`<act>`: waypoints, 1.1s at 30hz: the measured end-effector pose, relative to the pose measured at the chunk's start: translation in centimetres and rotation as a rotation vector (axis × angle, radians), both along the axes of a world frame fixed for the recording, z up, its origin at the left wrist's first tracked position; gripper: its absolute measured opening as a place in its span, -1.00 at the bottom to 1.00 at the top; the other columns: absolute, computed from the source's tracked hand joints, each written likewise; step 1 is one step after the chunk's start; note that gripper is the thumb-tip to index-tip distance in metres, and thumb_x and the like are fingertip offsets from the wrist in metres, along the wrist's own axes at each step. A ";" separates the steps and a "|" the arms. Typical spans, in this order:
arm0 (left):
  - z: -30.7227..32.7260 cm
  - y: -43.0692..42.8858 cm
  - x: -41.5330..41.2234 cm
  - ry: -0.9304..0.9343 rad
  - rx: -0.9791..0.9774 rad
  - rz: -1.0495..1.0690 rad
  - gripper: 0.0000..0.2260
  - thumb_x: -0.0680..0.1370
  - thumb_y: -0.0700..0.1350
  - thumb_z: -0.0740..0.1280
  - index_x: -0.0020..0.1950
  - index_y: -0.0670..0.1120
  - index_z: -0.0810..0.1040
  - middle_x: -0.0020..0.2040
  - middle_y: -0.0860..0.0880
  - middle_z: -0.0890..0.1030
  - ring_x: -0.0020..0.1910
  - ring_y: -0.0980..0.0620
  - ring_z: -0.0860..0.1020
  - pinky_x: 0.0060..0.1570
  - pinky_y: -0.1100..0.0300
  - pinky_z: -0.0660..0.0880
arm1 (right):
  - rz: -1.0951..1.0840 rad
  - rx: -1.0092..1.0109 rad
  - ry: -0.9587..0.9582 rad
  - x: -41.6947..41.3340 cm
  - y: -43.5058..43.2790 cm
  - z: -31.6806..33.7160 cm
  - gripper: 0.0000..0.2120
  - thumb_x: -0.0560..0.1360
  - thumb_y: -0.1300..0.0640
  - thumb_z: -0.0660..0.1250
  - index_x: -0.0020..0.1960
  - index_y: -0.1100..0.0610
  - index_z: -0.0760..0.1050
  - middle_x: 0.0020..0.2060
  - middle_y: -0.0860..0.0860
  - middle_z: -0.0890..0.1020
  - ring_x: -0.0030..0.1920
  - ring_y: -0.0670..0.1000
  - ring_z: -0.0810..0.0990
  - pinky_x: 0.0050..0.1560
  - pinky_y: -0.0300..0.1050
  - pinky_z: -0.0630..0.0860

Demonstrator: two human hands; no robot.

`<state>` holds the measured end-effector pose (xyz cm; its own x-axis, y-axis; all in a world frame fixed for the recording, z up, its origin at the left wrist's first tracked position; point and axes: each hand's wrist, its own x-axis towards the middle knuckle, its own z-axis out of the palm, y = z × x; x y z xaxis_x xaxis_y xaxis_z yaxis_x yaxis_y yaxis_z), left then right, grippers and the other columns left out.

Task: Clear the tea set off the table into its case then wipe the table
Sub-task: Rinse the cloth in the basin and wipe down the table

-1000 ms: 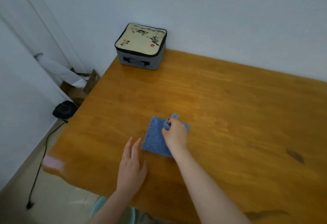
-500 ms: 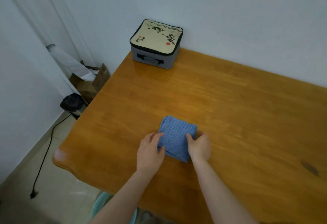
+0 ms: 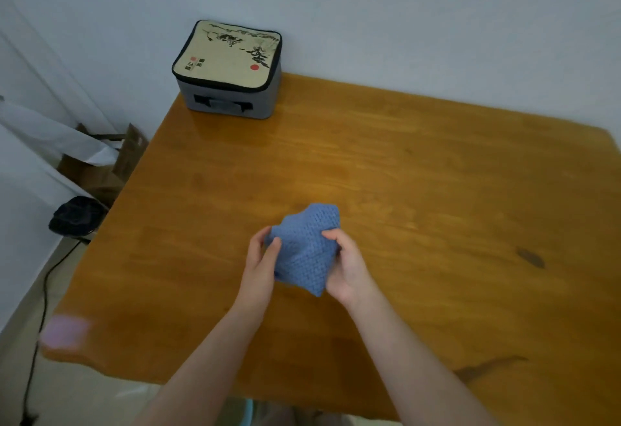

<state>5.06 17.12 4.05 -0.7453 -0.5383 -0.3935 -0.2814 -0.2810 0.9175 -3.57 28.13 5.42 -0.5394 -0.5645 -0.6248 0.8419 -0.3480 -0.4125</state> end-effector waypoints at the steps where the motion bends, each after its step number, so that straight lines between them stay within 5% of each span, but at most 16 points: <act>1: 0.2 0.1 -0.2 0.008 0.034 -0.012 -0.76 0.63 -0.03 0.22 0.30 0.09 0.40 0.23 0.14 0.49 0.16 0.25 0.50 0.01 0.32 0.46 | -0.046 -0.055 -0.046 0.3 0.7 -0.1 -0.60 0.40 0.21 0.23 0.22 0.24 0.50 0.13 0.25 0.60 0.10 0.24 0.57 0.17 0.19 0.48; 5: 0.2 1.7 -0.6 0.012 0.019 -0.135 -0.70 0.61 -0.11 0.27 0.35 0.04 0.40 0.22 0.09 0.53 0.11 0.23 0.56 -0.10 0.40 0.51 | -0.135 -0.058 -0.127 1.4 3.4 -0.6 -0.57 0.42 0.23 0.26 0.29 0.25 0.46 0.21 0.29 0.55 0.17 0.30 0.54 0.22 0.25 0.45; 9: -0.3 4.3 -0.7 -0.042 -0.153 -0.201 -0.59 0.64 -0.10 0.22 0.49 0.00 0.28 0.40 0.08 0.36 0.34 0.17 0.35 0.22 0.29 0.36 | -0.215 0.187 -0.117 -0.5 6.8 0.0 -0.69 0.49 0.32 0.22 0.23 0.24 0.47 -0.05 0.21 0.68 -0.05 0.22 0.63 -0.09 0.12 0.57; 11: -0.3 5.2 -0.3 -0.069 -0.167 -0.176 -0.60 0.64 -0.10 0.22 0.49 0.02 0.29 0.41 0.09 0.34 0.36 0.16 0.30 0.32 0.18 0.30 | -0.336 0.306 0.047 -2.6 9.2 0.6 -0.64 0.51 0.39 0.18 0.27 0.18 0.44 -0.07 0.14 0.66 -0.16 0.12 0.65 -0.18 0.02 0.59; 13: -0.6 6.0 0.0 -0.116 -0.185 -0.176 -0.61 0.64 -0.12 0.23 0.47 0.05 0.30 0.39 0.10 0.35 0.36 0.13 0.32 0.34 0.08 0.34 | -0.321 0.479 0.426 -5.1 11.8 1.2 -0.54 0.52 0.43 0.16 0.33 0.07 0.38 -0.02 0.02 0.61 -0.17 -0.01 0.63 -0.18 -0.12 0.56; 16: -1.1 7.6 0.2 -0.158 -0.233 -0.115 -0.62 0.63 -0.16 0.24 0.43 0.09 0.34 0.37 0.09 0.38 0.35 0.07 0.37 0.20 0.11 0.41 | 0.066 0.985 1.167 -8.8 15.0 0.7 -0.49 0.49 0.35 0.18 0.40 0.04 0.32 0.15 -0.01 0.54 0.17 0.05 0.52 0.21 -0.05 0.43; 18: -1.3 9.5 0.1 -0.185 -0.261 -0.050 -0.61 0.62 -0.18 0.24 0.43 0.09 0.34 0.35 0.08 0.39 0.32 0.07 0.38 0.15 0.15 0.41 | 0.431 1.321 1.430 -9.8 16.1 -1.2 -0.46 0.47 0.35 0.19 0.42 0.08 0.30 0.30 0.05 0.49 0.41 0.11 0.34 0.47 0.15 0.16; 22: -1.8 12.9 0.5 -0.229 -0.327 0.074 -0.52 0.58 -0.23 0.30 0.44 0.10 0.30 0.36 0.09 0.38 0.30 0.08 0.39 0.27 0.03 0.43 | 0.951 1.357 1.549 -6.5 17.6 -5.6 -0.51 0.58 0.08 0.19 0.48 0.07 0.21 0.53 0.06 0.20 0.56 0.09 0.01 0.53 0.17 -0.05; 25: -2.0 14.6 1.3 -0.238 -0.451 0.134 -0.49 0.56 -0.23 0.32 0.45 0.09 0.27 0.37 0.09 0.36 0.31 0.07 0.38 0.28 0.06 0.40 | 0.712 1.245 1.604 -4.6 18.9 -6.4 -0.45 0.52 -0.18 0.25 0.38 0.12 0.35 0.47 0.08 0.32 0.50 0.11 0.21 0.50 0.15 0.14; 27: -2.2 15.4 2.1 -0.300 -0.587 0.140 -0.51 0.57 -0.19 0.31 0.44 0.10 0.28 0.41 0.07 0.32 0.42 0.02 0.27 0.38 0.02 0.28 | 0.581 1.292 1.651 -5.2 18.8 -6.6 -0.45 0.54 -0.20 0.23 0.39 0.12 0.34 0.51 0.15 0.22 0.54 0.15 0.09 0.48 0.20 0.16; 30: -2.2 16.3 2.9 -0.496 -0.807 0.180 -0.59 0.59 -0.12 0.27 0.42 0.09 0.32 0.53 -0.03 0.19 0.55 -0.06 0.01 0.49 -0.14 0.03 | 0.925 1.428 1.646 -7.2 18.0 -7.4 -0.36 0.58 -0.31 -0.05 0.57 -0.09 -0.05 0.57 0.10 -0.17 0.53 0.17 -0.29 0.46 0.37 -0.14; 33: -2.1 16.6 4.2 -0.566 -0.861 0.196 -0.63 0.61 -0.08 0.23 0.41 0.09 0.34 0.58 -0.03 0.07 0.56 -0.04 -0.11 0.50 -0.16 -0.09 | 1.088 1.484 1.616 -8.1 17.9 -8.8 -0.34 0.51 -0.41 -0.24 0.53 -0.22 -0.27 0.55 0.04 -0.29 0.51 0.18 -0.37 0.41 0.43 -0.27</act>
